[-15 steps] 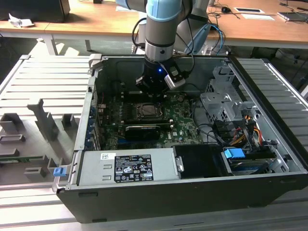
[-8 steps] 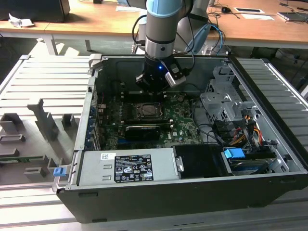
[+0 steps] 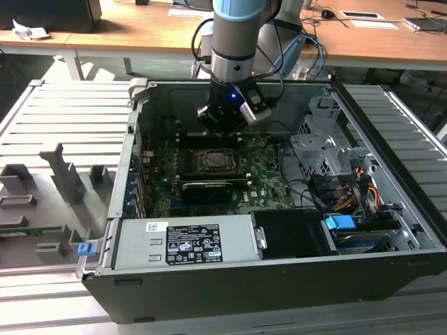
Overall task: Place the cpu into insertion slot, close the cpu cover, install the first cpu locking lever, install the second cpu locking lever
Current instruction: 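Install the first cpu locking lever, then install the second cpu locking lever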
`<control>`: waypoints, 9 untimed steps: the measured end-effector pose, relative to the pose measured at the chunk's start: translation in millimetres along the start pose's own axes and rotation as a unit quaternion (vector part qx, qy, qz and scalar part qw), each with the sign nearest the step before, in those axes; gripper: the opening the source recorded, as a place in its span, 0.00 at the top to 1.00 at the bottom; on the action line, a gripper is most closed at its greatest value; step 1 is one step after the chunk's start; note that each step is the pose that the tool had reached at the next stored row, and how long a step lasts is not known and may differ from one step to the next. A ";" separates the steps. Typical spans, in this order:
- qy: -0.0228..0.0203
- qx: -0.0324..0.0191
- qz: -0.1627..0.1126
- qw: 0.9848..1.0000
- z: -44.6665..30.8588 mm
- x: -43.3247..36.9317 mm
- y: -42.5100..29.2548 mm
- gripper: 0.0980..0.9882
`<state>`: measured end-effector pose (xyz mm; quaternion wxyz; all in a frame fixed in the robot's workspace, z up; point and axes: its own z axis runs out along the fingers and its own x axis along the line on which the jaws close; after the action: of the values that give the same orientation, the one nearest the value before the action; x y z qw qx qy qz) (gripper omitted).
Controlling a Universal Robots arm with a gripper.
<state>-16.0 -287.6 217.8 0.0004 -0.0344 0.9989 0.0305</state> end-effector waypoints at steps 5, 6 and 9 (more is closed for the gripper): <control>0.000 0.000 0.000 1.000 -0.1 0.2 -2.0 0.99; 0.000 0.000 0.000 1.000 -0.1 0.2 -2.3 0.99; 0.000 0.000 0.000 1.000 -0.3 0.2 -3.5 0.99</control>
<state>-16.0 -291.1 217.9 0.0004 -0.0344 0.9989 0.0305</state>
